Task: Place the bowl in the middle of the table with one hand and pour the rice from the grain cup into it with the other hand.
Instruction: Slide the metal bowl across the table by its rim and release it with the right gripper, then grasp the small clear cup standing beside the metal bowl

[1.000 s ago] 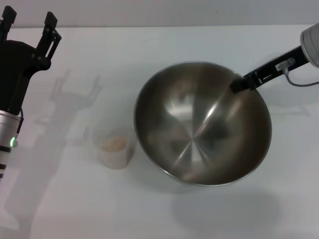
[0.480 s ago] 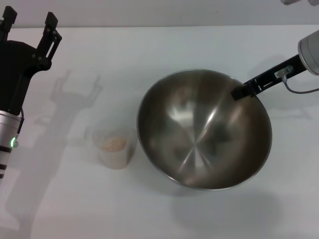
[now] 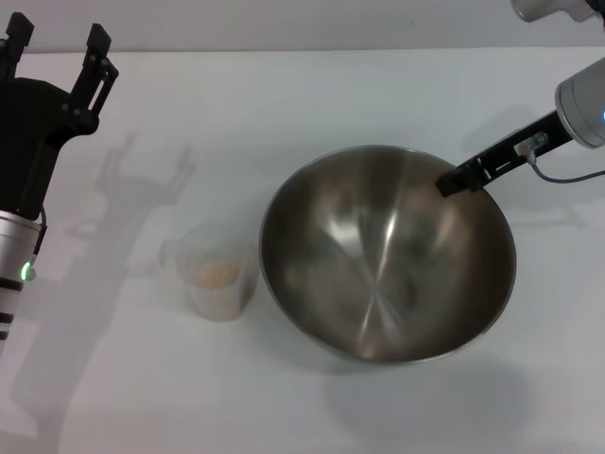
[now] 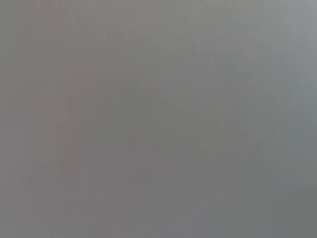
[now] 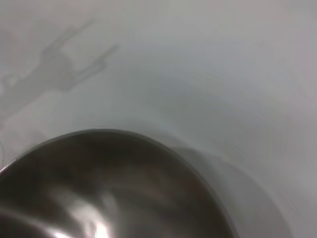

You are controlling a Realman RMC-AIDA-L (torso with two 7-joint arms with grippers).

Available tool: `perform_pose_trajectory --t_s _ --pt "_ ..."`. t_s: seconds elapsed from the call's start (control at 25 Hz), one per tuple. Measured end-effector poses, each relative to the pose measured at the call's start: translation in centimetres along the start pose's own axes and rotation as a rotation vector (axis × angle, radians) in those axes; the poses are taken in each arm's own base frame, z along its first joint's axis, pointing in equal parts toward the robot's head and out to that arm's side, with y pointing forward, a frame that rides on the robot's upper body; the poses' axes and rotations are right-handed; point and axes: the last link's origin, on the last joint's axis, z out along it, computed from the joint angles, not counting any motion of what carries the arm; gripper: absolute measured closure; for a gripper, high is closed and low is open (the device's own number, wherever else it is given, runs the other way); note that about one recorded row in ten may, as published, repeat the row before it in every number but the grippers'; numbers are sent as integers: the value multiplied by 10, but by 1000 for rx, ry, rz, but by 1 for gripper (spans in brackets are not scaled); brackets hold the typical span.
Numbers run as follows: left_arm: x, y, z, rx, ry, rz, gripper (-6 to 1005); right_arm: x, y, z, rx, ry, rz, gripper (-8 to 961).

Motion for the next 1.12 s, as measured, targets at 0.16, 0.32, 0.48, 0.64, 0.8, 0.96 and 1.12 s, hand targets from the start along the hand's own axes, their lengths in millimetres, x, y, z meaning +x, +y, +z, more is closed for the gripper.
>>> perform_pose_trajectory --t_s 0.16,0.32,0.48,0.64,0.8,0.96,1.12 --pt "0 0 0 -1 1 -1 187 -2 0 0 3 -2 -3 869" --pt "0 0 0 -1 0 -1 187 -5 1 -1 8 -6 -13 865" --pt "1 1 1 -2 4 -1 187 -14 2 -8 29 -39 -32 803" --pt "2 1 0 -1 10 -2 187 -23 3 -15 60 -89 -54 676" --pt "3 0 -2 3 18 -1 187 -44 8 -24 88 -192 -93 527" --pt "3 -1 -4 8 21 -1 186 -59 14 -33 84 -276 -141 472" --pt "5 -1 -5 9 31 -2 186 -76 17 -48 109 -473 -249 472"
